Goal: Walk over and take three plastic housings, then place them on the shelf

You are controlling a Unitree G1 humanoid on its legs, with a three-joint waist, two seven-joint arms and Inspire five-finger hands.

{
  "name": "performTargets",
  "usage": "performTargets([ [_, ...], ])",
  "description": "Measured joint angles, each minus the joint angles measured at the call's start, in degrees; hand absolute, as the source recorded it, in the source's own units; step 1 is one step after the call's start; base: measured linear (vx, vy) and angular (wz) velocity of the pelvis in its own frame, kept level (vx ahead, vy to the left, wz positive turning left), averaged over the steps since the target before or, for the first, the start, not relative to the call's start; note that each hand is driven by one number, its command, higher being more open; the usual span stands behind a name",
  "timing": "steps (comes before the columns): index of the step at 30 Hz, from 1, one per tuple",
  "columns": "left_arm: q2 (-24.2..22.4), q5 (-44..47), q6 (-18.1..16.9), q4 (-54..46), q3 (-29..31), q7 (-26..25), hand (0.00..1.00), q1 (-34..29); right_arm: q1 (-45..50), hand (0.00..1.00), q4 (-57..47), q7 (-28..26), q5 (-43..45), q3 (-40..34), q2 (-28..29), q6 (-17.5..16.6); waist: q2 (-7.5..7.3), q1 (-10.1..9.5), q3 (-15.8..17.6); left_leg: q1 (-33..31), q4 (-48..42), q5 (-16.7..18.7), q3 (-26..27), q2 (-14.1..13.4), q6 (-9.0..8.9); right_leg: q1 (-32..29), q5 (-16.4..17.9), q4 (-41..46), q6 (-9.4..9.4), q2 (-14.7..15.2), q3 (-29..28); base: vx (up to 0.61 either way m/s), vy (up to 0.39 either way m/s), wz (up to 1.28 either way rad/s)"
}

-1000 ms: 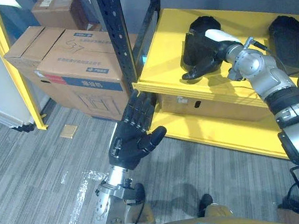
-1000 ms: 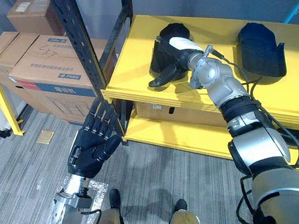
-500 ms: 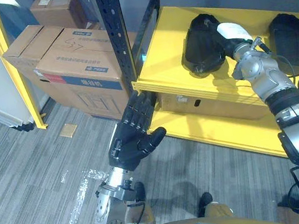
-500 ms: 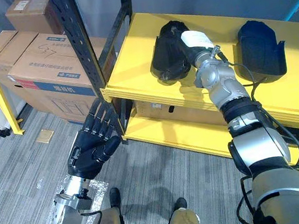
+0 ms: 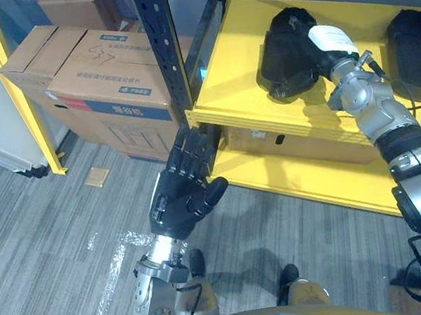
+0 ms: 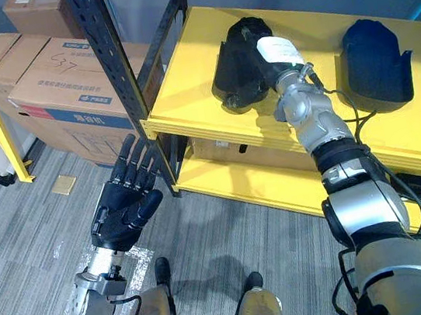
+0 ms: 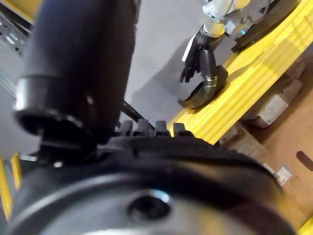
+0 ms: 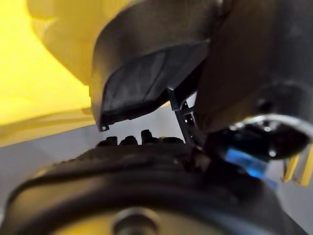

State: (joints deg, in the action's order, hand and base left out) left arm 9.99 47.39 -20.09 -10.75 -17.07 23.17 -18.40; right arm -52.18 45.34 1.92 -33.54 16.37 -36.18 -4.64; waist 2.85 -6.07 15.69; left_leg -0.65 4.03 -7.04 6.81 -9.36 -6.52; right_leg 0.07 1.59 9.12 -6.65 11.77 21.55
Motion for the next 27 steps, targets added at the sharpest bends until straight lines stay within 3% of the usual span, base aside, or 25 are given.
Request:
performTargets([
  [4, 0.0, 0.0, 0.0, 0.0, 0.0, 0.4, 1.00, 0.0, 0.5, 1.00, 0.0, 0.4, -0.3, 0.0, 0.0, 0.0, 0.00, 0.03, 0.0, 0.1, 0.1, 0.0, 0.1, 0.0, -0.01, 0.0, 0.0, -0.1, 0.00, 0.0, -0.1, 0.00, 0.000, 0.00],
  [8, 0.0, 0.0, -0.3, 0.0, 0.0, 1.6, 1.00, 0.0, 2.5, 1.00, -2.4, 5.2, -3.3, -0.4, 0.0, 0.3, -0.03, 0.03, 0.0, 0.3, 0.4, 0.0, 0.7, -0.1, -0.05, -0.2, -0.1, -0.5, -0.05, -0.2, -0.6, 0.00, -0.003, -0.04],
  [13, 0.0, 0.3, -1.9, -0.4, 0.3, 3.8, 1.00, 0.9, 15.2, 1.00, -23.7, 10.5, -4.3, -9.2, 0.0, 0.5, -0.27, 0.74, -0.2, 0.5, 0.7, 0.1, 2.1, -0.1, -0.12, -0.1, -1.0, -2.4, -0.36, -0.6, -1.6, 0.04, -0.005, -0.11],
  [15, 0.0, 0.3, -2.6, -1.3, 1.6, 3.8, 1.00, 1.0, 21.7, 1.00, -33.8, 12.0, -3.9, -13.2, 0.0, 0.4, -0.55, 1.74, -0.3, 1.2, 0.7, 0.1, 2.8, -0.1, -0.13, 0.1, -1.0, -2.4, -0.43, -0.6, -2.7, 0.06, -0.002, -0.22],
  [17, -0.1, 0.0, -3.2, -2.3, 3.8, 2.5, 1.00, 1.6, 30.9, 1.00, -45.2, 14.3, 1.9, -20.9, 1.7, -0.7, -1.21, 3.52, -0.8, 2.3, 0.7, 0.2, 4.3, -0.1, -0.24, 0.2, -1.0, -2.5, -0.44, -0.7, -4.3, 0.05, -0.007, -0.32],
  [19, 0.0, 0.0, -3.1, -2.5, 4.9, 2.2, 1.00, 2.5, 37.1, 1.00, -49.7, 16.9, 7.7, -27.6, 4.5, -1.2, -2.01, 5.18, -1.6, 3.1, 0.7, 0.7, 5.5, -0.2, -0.61, 0.2, -1.0, -2.6, -0.44, -0.9, -5.5, 0.04, -0.001, -0.35],
  [23, 0.0, -6.1, -2.0, -1.3, 5.7, -3.4, 1.00, 2.3, 50.1, 1.00, -50.0, 23.1, 17.2, -40.5, 12.7, -0.1, -3.58, 8.53, -4.7, 4.6, 0.2, 3.6, 8.8, -0.2, -0.74, 0.0, -1.3, -3.6, -0.87, -1.1, -8.5, 0.02, 0.029, -0.38],
  [27, -0.4, -10.2, 1.0, 0.2, 6.4, -5.2, 1.00, -0.1, 61.0, 1.00, -49.1, 27.2, 22.9, -43.9, 21.7, 2.1, -3.20, 10.50, -6.6, 5.4, 0.2, 4.3, 10.5, -0.3, -0.83, 0.0, -1.4, -4.5, -0.98, -1.4, -10.1, 0.01, 0.015, -0.26],
])
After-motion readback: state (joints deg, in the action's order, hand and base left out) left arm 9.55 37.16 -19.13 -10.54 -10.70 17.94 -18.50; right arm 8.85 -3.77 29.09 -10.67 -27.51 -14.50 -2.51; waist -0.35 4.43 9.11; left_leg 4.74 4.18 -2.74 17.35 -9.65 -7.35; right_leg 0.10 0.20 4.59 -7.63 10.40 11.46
